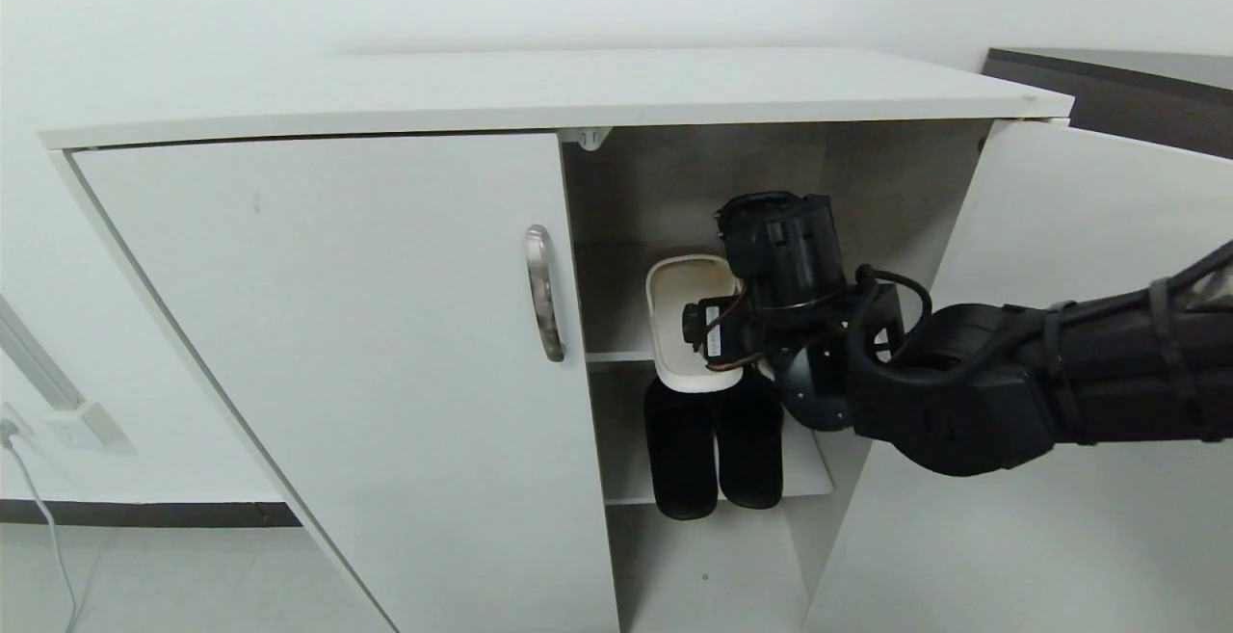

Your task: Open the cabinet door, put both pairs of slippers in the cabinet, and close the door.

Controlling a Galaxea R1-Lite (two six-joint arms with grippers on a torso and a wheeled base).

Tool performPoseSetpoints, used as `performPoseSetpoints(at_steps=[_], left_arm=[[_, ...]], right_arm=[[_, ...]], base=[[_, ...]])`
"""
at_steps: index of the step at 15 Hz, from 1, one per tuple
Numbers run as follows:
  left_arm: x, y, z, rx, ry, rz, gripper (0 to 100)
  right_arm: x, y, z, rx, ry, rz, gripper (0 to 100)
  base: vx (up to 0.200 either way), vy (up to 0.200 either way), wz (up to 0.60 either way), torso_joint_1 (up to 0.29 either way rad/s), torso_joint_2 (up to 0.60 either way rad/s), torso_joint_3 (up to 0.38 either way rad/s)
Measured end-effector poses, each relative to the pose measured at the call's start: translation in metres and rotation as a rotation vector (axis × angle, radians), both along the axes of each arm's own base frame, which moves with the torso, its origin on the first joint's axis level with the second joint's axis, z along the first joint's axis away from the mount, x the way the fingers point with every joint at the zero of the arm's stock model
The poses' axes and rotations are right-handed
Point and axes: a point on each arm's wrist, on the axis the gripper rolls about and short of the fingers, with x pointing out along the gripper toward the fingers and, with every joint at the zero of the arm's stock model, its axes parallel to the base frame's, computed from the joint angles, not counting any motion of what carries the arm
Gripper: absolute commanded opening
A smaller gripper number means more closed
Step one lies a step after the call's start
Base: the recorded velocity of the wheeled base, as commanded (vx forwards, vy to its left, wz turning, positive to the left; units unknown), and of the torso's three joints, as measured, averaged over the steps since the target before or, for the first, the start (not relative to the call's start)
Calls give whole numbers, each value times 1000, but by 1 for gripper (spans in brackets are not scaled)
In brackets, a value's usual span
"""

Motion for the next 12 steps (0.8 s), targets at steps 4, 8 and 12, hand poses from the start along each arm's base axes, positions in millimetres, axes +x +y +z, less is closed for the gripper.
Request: performPoseSetpoints(at_steps=[4, 8, 12], left_arm=[[0, 0, 0, 0, 0, 0, 0], [0, 0, 0, 0, 0, 0, 0], [0, 0, 0, 1, 0, -1, 0]], right_arm=[[-38, -7, -3, 17, -16, 62, 100], [-64, -13, -13, 33, -28, 117, 0], [-74, -15, -22, 64, -43, 163, 0]], base=[[0, 0, 0, 0, 0, 0], [0, 0, 0, 0, 0, 0], [0, 0, 0, 0, 0, 0]])
